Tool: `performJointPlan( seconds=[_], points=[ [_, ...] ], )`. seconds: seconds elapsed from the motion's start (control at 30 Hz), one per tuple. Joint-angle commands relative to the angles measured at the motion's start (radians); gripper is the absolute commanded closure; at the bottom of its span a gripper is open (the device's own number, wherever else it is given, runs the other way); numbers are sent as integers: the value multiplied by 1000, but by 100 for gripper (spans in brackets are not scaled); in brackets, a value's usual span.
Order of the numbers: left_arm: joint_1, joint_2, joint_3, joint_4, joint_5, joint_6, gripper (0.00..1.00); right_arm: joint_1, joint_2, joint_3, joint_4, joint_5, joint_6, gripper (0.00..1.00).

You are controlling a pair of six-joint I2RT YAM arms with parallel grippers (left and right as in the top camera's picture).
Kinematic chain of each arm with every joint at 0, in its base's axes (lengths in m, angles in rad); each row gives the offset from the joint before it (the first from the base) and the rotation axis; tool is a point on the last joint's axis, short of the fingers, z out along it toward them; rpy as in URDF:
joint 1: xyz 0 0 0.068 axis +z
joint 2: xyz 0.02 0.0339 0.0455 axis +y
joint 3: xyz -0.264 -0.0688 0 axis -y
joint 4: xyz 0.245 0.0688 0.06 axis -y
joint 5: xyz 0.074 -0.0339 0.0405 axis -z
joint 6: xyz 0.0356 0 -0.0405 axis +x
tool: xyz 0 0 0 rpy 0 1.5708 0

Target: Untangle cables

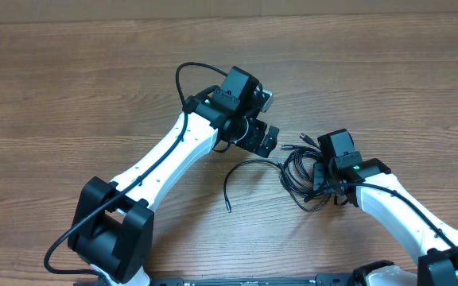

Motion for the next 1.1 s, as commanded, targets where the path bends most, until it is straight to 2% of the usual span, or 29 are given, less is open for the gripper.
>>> performJointPlan(
  seconds=[0.0, 0.1, 0.53, 0.57, 0.6, 0.63, 0.67, 1.07],
  points=[
    [4, 9, 10, 4, 15, -3, 1, -3, 5, -5, 5, 6, -3, 66],
    [4, 9, 10, 4, 15, -3, 0, -3, 5, -5, 5, 6, -3, 70],
    [4, 9, 10, 4, 15, -3, 0, -3, 11, -15, 32, -17, -3, 69],
    [4, 9, 10, 4, 15, -3, 0, -3, 11, -15, 35, -17, -3, 71],
    [4, 9, 10, 4, 15, -3, 0, -3, 11, -15, 36, -17, -3, 77],
    [4, 9, 10, 4, 15, -3, 0, -3, 11, -15, 39, -17, -3, 91],
    [4, 9, 10, 4, 15, -3, 0, -3, 11, -15, 43, -18, -1, 96],
    [4, 9, 10, 4, 15, -3, 0, -3, -12, 39, 38, -203, 0, 96]
  ],
)
